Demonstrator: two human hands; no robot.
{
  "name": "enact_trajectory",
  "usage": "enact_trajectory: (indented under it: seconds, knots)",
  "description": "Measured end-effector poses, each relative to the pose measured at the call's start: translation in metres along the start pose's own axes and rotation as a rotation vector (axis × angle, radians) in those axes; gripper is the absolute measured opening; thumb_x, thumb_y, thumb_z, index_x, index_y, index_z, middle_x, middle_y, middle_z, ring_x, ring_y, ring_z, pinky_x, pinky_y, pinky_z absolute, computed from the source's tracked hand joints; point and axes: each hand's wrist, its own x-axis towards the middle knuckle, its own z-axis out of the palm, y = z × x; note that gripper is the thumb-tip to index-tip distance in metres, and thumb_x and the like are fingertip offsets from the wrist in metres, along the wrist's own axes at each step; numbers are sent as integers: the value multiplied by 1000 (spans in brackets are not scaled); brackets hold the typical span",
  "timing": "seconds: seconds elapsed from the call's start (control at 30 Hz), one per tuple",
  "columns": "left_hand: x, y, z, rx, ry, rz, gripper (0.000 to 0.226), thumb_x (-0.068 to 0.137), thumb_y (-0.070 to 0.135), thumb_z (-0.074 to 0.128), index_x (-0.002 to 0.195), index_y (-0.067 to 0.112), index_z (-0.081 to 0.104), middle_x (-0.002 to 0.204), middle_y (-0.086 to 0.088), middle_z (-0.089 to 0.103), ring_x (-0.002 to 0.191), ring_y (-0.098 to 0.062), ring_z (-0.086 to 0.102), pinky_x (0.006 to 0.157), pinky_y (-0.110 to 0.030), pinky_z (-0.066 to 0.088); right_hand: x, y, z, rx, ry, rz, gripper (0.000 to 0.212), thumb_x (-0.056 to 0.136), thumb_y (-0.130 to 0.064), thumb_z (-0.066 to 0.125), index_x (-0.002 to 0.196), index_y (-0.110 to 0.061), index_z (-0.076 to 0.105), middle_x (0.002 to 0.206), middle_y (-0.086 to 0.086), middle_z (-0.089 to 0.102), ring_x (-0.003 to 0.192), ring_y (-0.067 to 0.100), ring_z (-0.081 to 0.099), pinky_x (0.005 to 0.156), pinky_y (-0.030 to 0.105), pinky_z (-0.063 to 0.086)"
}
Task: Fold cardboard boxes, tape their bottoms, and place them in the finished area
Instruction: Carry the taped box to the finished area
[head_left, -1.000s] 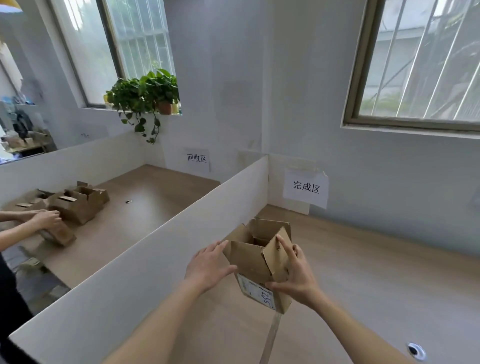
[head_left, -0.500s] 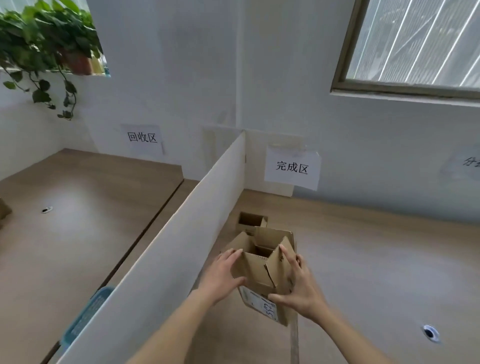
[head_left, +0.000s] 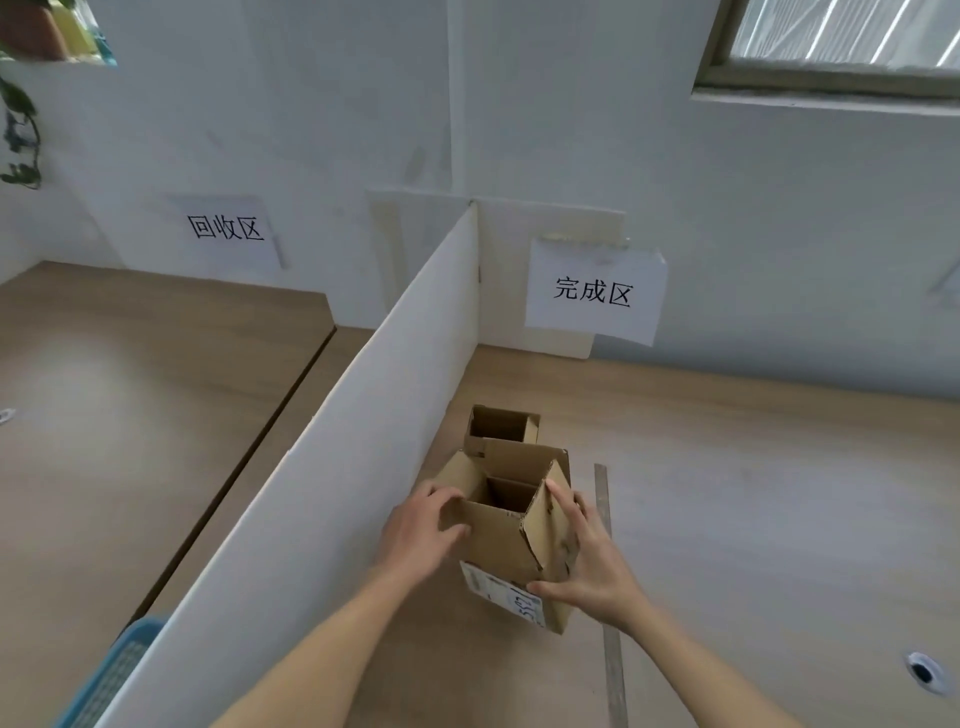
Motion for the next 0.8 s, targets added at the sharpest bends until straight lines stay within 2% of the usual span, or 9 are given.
enact_trajectory:
  seconds: [0.1, 0.23, 0.4, 0.5, 0.6, 0.67, 0.8]
  knots:
    - [18, -6, 6, 40, 42, 9, 34, 91, 42, 72, 123, 39, 62, 119, 17, 54, 97, -3, 54, 72, -10, 36, 24, 14, 7, 25, -19, 10, 127, 60, -50, 90, 150, -64, 0, 164, -15, 5, 148, 26, 27, 108, 57, 45]
    - [32, -4, 16, 120, 102, 7, 35, 94, 42, 67, 128, 38, 62, 119, 12, 56, 93, -9, 56, 75, -20, 40, 47, 28, 11, 24, -19, 19, 130, 66, -37, 90, 149, -63, -6, 167, -18, 0, 144, 30, 38, 105, 56, 48]
    - [30, 2, 24, 220, 146, 34, 40, 95, 43, 64, 135, 36, 60, 119, 9, 56, 101, -13, 58, 84, -26, 34, 56, 41, 10, 14, 1, 16, 132, 68, -36, 90, 150, -60, -10, 166, -15, 15, 136, 26, 49, 99, 51, 50]
    - [28, 8, 24, 249, 143, 26, 42, 99, 44, 59, 140, 36, 57, 122, 7, 55, 107, -13, 57, 91, -29, 39, 54, 43, 11, 23, 24, 34, 127, 74, -28, 87, 150, -60, -10, 162, -7, 31, 134, 25, 52, 98, 48, 52]
    - [25, 14, 25, 246, 137, 40, 44, 100, 42, 58, 143, 34, 55, 122, 6, 55, 107, -12, 56, 91, -27, 40, 53, 41, 14, 66, 29, 66, 121, 78, -20, 83, 151, -55, -7, 158, -4, 38, 128, 25, 57, 97, 45, 55]
    - [25, 16, 23, 232, 131, 49, 45, 100, 40, 58, 144, 33, 55, 122, 6, 56, 107, -13, 56, 91, -26, 40, 53, 40, 17, 118, 22, 79, 118, 80, -16, 81, 153, -49, -5, 158, -3, 36, 130, 23, 55, 99, 44, 55]
    - [31, 16, 20, 203, 102, 53, 51, 99, 43, 60, 148, 33, 50, 128, 4, 56, 113, -15, 55, 99, -29, 44, 57, 40, 24, 207, -1, 102, 118, 81, -8, 81, 154, -46, -4, 159, -7, 29, 142, 18, 40, 109, 41, 47]
